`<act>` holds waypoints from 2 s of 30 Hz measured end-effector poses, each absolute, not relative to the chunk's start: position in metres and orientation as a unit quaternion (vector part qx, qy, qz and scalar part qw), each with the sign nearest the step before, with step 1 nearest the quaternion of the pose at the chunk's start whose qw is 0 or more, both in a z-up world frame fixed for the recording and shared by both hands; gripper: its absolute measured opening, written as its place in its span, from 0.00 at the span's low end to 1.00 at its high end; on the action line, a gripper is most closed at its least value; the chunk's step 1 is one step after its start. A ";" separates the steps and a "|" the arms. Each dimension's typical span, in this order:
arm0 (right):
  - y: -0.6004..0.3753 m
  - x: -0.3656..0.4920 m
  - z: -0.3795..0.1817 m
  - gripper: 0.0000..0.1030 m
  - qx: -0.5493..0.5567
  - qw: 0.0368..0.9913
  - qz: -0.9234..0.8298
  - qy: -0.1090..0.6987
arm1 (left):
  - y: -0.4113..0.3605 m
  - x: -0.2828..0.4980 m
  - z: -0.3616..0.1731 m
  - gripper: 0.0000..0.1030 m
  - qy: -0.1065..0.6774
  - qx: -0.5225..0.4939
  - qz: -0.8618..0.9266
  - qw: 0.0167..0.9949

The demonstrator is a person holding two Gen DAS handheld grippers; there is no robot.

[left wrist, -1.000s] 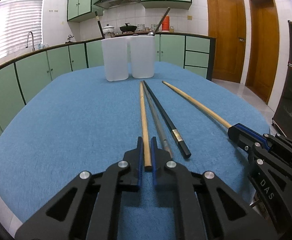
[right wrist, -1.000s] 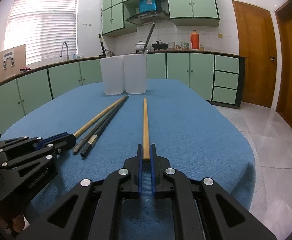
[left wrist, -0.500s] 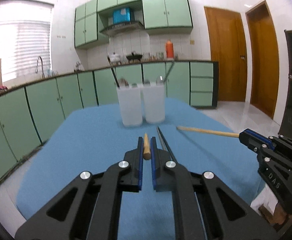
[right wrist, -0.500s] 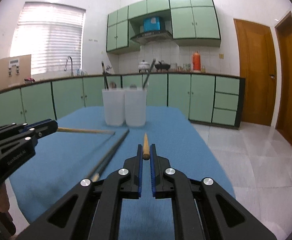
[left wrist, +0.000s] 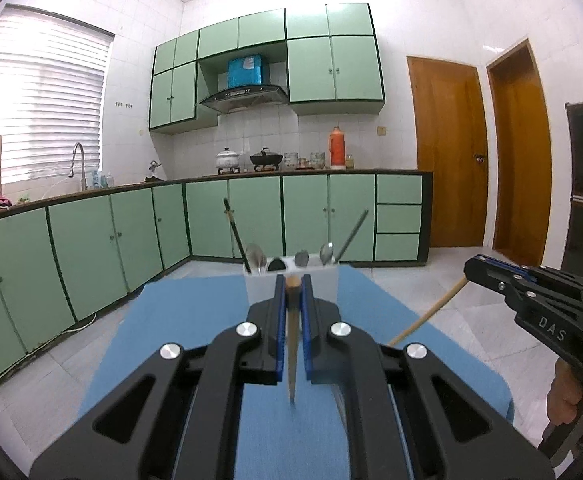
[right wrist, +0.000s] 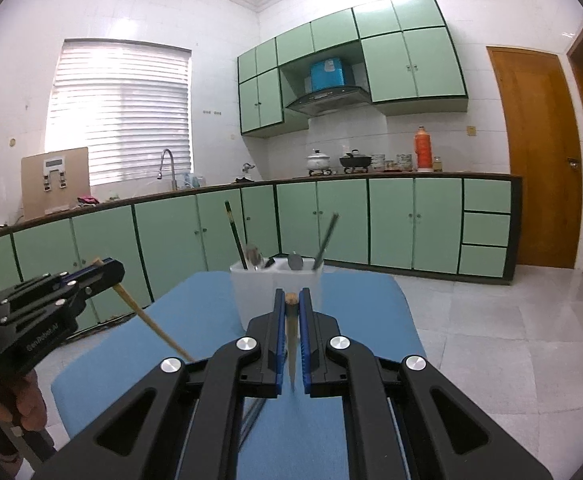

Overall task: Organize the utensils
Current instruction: 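Carry both wooden chopsticks to the white holder and lower them in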

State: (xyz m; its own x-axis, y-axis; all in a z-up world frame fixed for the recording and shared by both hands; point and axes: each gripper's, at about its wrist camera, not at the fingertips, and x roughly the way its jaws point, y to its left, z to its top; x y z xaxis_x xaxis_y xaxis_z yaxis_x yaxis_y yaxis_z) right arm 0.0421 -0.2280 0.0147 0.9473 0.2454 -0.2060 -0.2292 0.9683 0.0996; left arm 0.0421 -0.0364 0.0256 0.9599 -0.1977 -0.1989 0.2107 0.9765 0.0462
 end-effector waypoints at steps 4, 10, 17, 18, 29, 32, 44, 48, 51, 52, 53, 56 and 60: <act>-0.223 0.055 0.036 0.07 0.030 0.985 0.128 0.112 | -0.034 0.053 0.041 0.06 0.092 0.030 -0.107 0.989; -0.218 0.078 0.058 0.07 0.032 0.981 0.146 0.124 | -0.031 0.067 0.054 0.06 0.091 0.022 -0.113 0.989; -0.213 0.087 0.082 0.06 0.033 0.982 0.153 0.111 | -0.028 0.081 0.074 0.06 0.073 0.010 -0.109 0.991; -0.213 0.088 0.086 0.06 0.034 0.982 0.154 0.107 | -0.026 0.083 0.077 0.06 0.066 0.007 -0.108 0.992; -0.216 0.113 0.147 0.06 0.033 0.987 0.151 0.055 | -0.029 0.122 0.140 0.06 -0.011 -0.017 -0.097 0.995; -0.214 0.128 0.158 0.07 0.028 0.988 0.146 0.050 | -0.035 0.138 0.151 0.06 -0.027 -0.019 -0.090 0.995; -0.211 0.222 0.141 0.06 0.031 0.985 0.127 0.110 | -0.048 0.224 0.145 0.06 0.018 -0.013 -0.087 0.996; -0.206 0.245 0.130 0.06 0.028 0.983 0.126 0.130 | -0.041 0.253 0.134 0.06 0.043 -0.016 -0.086 0.995; -0.201 0.258 0.121 0.07 0.025 0.981 0.126 0.143 | -0.037 0.269 0.123 0.06 0.059 -0.020 -0.084 0.994; -0.200 0.261 0.118 0.06 0.025 0.981 0.127 0.146 | -0.037 0.275 0.119 0.06 0.065 -0.019 -0.083 0.994; -0.199 0.265 0.114 0.06 0.024 0.980 0.127 0.151 | -0.036 0.280 0.115 0.06 0.071 -0.019 -0.083 0.994; -0.197 0.278 0.104 0.06 0.024 0.978 0.128 0.164 | -0.032 0.290 0.104 0.06 0.085 -0.019 -0.082 0.993; -0.194 0.287 0.090 0.06 0.022 0.975 0.128 0.180 | -0.031 0.300 0.089 0.06 0.100 -0.014 -0.083 0.991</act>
State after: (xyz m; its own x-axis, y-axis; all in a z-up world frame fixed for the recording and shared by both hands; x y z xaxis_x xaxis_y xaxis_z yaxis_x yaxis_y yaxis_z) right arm 0.2873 -0.1940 0.0901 0.9024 0.2586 -0.3446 -0.2425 0.9660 0.0898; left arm 0.3003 -0.0312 0.0891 0.9662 -0.1666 -0.1966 0.1609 0.9860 -0.0446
